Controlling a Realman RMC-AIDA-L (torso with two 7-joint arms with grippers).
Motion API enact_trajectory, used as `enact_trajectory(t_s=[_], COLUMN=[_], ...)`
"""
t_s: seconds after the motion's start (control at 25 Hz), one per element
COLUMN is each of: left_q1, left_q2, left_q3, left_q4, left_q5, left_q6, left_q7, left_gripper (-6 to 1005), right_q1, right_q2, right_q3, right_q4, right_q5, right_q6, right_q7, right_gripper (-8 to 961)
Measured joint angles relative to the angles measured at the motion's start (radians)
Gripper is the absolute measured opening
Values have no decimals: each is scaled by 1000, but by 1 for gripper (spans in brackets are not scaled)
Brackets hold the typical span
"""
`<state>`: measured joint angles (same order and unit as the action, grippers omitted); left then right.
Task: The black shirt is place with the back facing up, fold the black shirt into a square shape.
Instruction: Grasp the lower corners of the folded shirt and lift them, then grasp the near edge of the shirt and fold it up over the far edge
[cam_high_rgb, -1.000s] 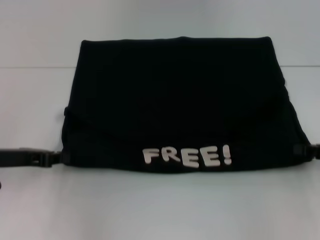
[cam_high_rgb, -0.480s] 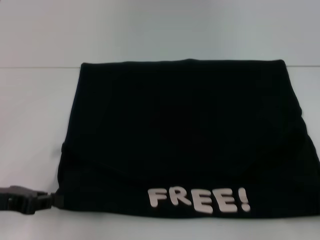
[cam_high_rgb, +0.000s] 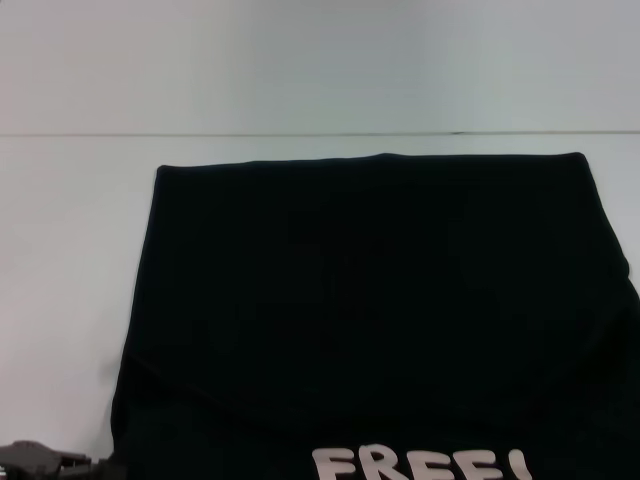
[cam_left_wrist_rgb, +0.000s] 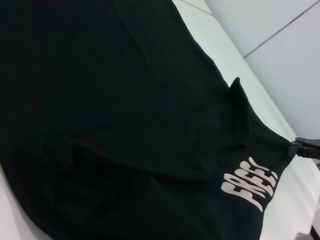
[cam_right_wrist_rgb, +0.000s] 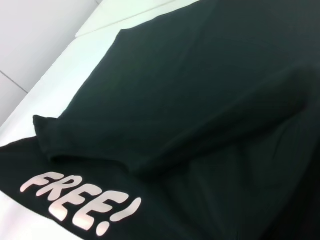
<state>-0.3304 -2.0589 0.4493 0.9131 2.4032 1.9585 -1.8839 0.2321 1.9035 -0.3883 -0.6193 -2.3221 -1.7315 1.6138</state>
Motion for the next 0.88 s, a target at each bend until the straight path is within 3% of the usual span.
enact_trajectory(t_s=[0.24, 0.36, 0.56, 0.68, 0.72, 0.76, 0.88], left_q1=[7, -30, -160, -249, -249, -319, -367], left_q2=[-6, 1, 48, 88, 88, 108, 113], left_q3=[-1, -14, -68, -68, -68, -55, -29], left_q4=[1, -5, -60, -130, -130, -184, -218], left_q5=[1, -5, -10, -10, -10, -2, 4], left_q6=[39, 29, -32, -150, -150, -261, -368], left_q7=[2, -2, -40, -77, -77, -89, -99], left_gripper=[35, 35, 34, 35, 35, 35, 35], right_q1=[-18, -1, 66, 118, 137, 160, 226], right_q2=[-4, -3, -3, -4, -5, -5, -9], right_q3=[22, 38, 118, 161, 174, 182, 188], right_q4=[-2, 0, -1, -3, -4, -4, 3], right_q5=[-2, -2, 3, 3, 3, 4, 4], right_q6=[-38, -41, -48, -29, -17, 2, 99], right_q7=[-1, 0, 15, 43, 51, 58, 102], right_gripper=[29, 29, 29, 29, 30, 30, 30])
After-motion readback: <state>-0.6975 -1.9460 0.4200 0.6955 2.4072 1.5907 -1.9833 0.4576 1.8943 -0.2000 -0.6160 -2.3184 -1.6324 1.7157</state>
